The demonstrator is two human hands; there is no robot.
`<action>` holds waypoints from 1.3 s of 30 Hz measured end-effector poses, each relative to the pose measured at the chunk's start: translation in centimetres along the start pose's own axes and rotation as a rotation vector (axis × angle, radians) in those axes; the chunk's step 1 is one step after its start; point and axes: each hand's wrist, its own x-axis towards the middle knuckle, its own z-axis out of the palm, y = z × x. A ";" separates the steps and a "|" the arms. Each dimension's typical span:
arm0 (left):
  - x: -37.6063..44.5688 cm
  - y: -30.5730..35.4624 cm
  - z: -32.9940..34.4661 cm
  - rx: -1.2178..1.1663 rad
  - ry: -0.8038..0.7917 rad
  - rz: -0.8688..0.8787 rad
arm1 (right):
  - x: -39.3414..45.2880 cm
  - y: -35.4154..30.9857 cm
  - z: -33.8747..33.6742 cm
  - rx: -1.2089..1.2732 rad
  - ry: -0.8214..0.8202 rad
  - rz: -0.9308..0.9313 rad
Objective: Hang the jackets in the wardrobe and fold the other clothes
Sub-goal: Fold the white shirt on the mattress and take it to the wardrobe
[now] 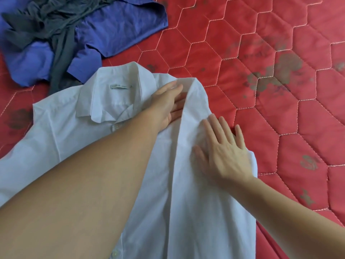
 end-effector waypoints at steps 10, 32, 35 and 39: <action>-0.1 0.4 0.0 -0.065 -0.027 -0.061 | 7.5 0.0 -0.2 -0.046 -0.010 0.022; -20.2 -21.0 -5.7 1.549 0.065 0.722 | -18.8 2.8 1.1 0.038 0.018 0.132; -23.6 -23.7 -6.4 1.597 0.023 0.789 | -24.1 2.2 1.5 0.133 0.067 0.289; -28.5 -26.9 -7.6 1.682 -0.070 0.753 | -29.9 -0.4 1.7 0.204 -0.005 0.269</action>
